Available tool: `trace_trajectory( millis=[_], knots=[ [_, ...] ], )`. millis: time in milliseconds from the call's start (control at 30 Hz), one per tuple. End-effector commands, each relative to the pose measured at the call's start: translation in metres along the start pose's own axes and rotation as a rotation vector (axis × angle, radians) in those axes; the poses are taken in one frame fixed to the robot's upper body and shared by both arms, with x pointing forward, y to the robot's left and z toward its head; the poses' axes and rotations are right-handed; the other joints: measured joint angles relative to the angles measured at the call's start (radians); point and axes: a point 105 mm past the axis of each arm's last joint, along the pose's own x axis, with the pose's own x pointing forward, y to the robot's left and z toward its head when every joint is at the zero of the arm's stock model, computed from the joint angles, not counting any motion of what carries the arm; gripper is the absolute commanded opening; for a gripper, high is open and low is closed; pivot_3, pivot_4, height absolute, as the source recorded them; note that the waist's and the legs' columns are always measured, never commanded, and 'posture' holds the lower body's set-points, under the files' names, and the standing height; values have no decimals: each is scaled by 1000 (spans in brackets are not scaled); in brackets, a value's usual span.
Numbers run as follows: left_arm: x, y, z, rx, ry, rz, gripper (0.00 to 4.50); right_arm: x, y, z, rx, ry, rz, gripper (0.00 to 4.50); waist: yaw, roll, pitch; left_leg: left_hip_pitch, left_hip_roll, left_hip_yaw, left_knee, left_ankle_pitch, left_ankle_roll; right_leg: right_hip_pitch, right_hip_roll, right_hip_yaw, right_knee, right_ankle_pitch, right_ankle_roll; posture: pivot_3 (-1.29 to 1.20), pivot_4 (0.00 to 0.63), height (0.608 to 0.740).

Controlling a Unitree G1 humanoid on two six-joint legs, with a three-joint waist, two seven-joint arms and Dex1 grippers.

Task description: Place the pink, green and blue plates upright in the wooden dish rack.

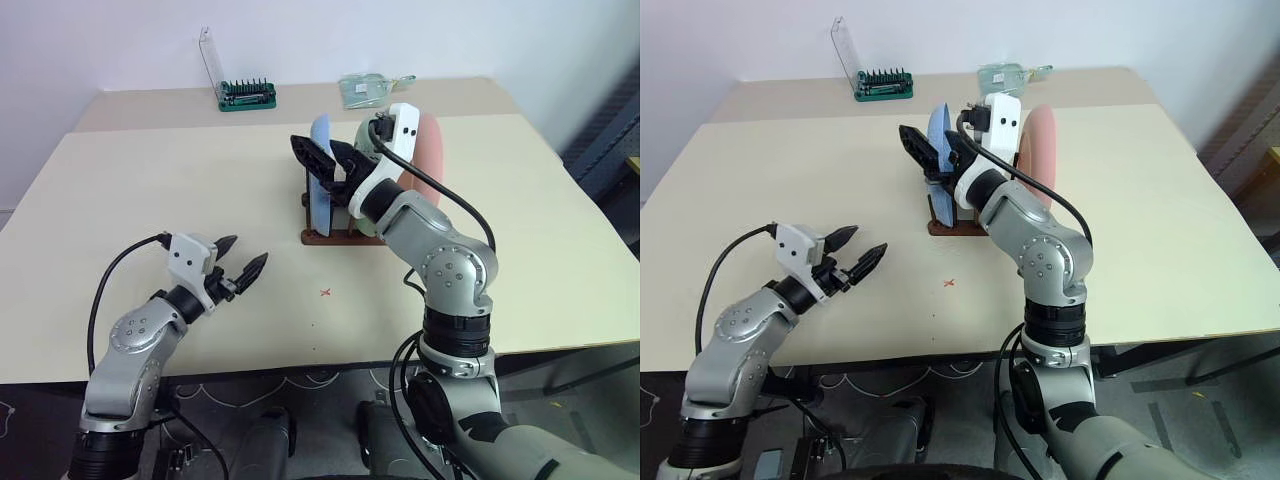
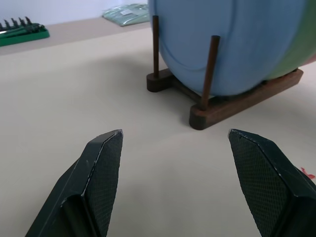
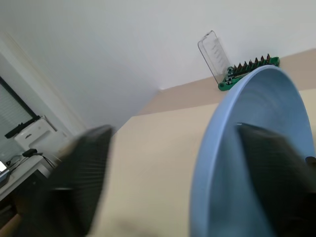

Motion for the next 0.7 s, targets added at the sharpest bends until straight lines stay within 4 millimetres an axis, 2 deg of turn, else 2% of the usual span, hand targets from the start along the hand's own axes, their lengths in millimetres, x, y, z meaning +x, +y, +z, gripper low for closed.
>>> trace_trajectory(
  millis=[33, 200, 300, 367, 500, 533, 567, 600, 667, 700],
  knots=[
    [0, -4, 11, 22, -43, -10, 3505, 0, 21, 24, -146, -99, 71, 4424, 0, 0, 0, 0, 0, 0, 0, 0, 0, 0, 0, 0, 0, 0, 0, 0, 150, 740],
    [2, -7, 12, 20, -45, -18, 3505, -4, 44, 49, -481, -226, 148, 4424, 0, 0, 0, 0, 0, 0, 0, 0, 0, 0, 0, 0, 0, 0, 0, 0, 150, 740],
    [3, -6, 12, 21, -46, -15, 3505, -14, 55, 58, -649, -265, 240, 4424, 0, 0, 0, 0, 0, 0, 0, 0, 0, 0, 0, 0, 0, 0, 0, 0, 150, 740],
    [3, -5, 12, 23, -45, -12, 3505, -24, 53, 64, -726, -271, 270, 4424, 1, 0, 0, 0, 0, 0, 0, 0, 0, 1, 0, 0, -1, 0, 0, 0, 150, 740],
    [3, -5, 11, 24, -42, -11, 3505, -38, 41, 77, -755, -282, 262, 4424, 5, 0, 0, 0, 0, 0, 0, 0, 0, 2, 0, 0, -3, 0, 0, 0, 150, 740],
    [4, -6, 11, 23, -42, -11, 3505, -45, 35, 81, -773, -281, 253, 4424, 5, 0, 0, 0, 0, 0, 0, 0, 0, 2, 0, 0, -3, 0, 0, 0, 150, 740],
    [4, -4, 10, 23, -38, -10, 3505, -62, 6, 88, -781, -236, 180, 4424, 7, -1, 0, 0, 0, 0, 0, 0, 0, 2, 0, 0, -3, 0, 0, 0, 150, 740],
    [4, -3, 8, 23, -32, -11, 3505, -90, -24, 89, -814, -151, 129, 4424, 18, -2, -1, 0, 0, 0, 0, 0, 0, 2, 0, -1, -3, 0, 0, 0, 150, 740],
    [6, -4, 6, 20, -26, -16, 3505, -129, -54, 87, -812, -24, 75, 4424, 40, -2, -1, -1, -1, -2, 2, -2, 3, 7, -1, -4, -7, -1, 1, 0, 150, 740],
    [8, -5, 4, 17, -23, -22, 3505, -144, -61, 82, -790, 26, 71, 4424, 42, 0, 0, -1, -2, -1, 3, -3, 5, 8, -3, -4, -8, -1, 1, 0, 150, 740]
  ],
)
